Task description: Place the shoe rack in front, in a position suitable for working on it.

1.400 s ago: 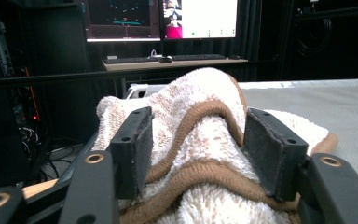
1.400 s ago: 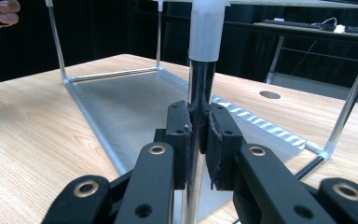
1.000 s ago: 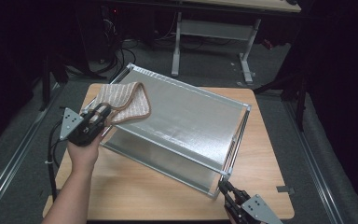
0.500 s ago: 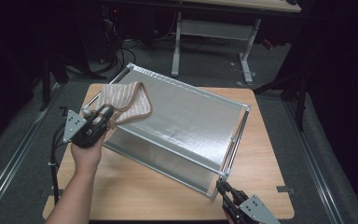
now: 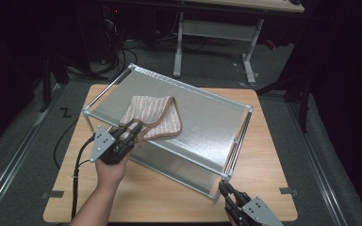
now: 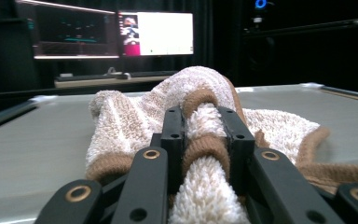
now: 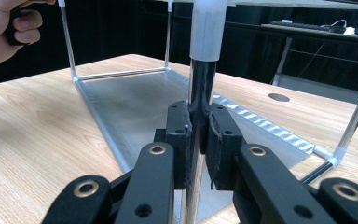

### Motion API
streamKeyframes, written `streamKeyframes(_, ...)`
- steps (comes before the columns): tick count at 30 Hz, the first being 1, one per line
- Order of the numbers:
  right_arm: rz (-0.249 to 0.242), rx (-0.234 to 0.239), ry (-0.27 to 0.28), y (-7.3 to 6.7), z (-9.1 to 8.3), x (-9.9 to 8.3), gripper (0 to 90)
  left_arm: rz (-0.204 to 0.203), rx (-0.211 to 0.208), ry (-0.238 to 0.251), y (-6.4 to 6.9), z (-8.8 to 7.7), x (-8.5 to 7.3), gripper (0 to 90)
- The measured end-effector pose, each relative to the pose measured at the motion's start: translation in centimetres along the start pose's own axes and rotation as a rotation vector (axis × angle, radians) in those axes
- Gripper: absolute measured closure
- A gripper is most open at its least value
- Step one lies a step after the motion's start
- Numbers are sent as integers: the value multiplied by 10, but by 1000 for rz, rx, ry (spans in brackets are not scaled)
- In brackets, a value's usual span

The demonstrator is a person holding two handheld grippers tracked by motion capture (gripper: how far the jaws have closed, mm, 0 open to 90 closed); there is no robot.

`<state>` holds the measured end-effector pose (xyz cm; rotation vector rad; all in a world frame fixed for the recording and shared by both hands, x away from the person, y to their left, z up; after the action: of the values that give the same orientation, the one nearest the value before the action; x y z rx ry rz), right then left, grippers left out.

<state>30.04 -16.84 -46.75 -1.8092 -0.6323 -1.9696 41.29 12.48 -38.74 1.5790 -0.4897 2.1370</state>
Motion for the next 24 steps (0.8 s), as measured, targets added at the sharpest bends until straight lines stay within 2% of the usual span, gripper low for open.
streamKeyframes(7, -1, 1, 0, 0, 0, 0, 810, -19, -48, 3, 36, 6, -1, 745)
streamKeyframes(12, -2, 2, -1, 0, 0, 0, 810, -43, -102, 4, 72, 11, 0, 745)
streamKeyframes(19, -2, 3, -1, 0, 0, 0, 811, -32, -192, -1, 125, 16, 1, 745)
streamKeyframes(20, -2, 4, -1, 0, 0, 0, 810, -42, -208, 2, 132, 17, 0, 745)
streamKeyframes(23, -2, 6, 0, 0, 0, 0, 811, -31, -242, 7, 150, 19, 0, 746)
streamKeyframes(24, -2, 6, 0, 0, 0, 0, 810, -42, -247, 8, 155, 20, 0, 745)
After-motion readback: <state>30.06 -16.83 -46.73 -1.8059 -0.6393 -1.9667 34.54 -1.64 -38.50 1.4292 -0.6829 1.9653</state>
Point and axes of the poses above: each handheld gripper's, and its own axes: z roughly forward along the jaws, x roughly out of its top, y roughly to its right, the point moved 9 cm from there along z, roughly forward along the jaws, and after that the axes turned 14 degrees about y, right-handed, at the moved point
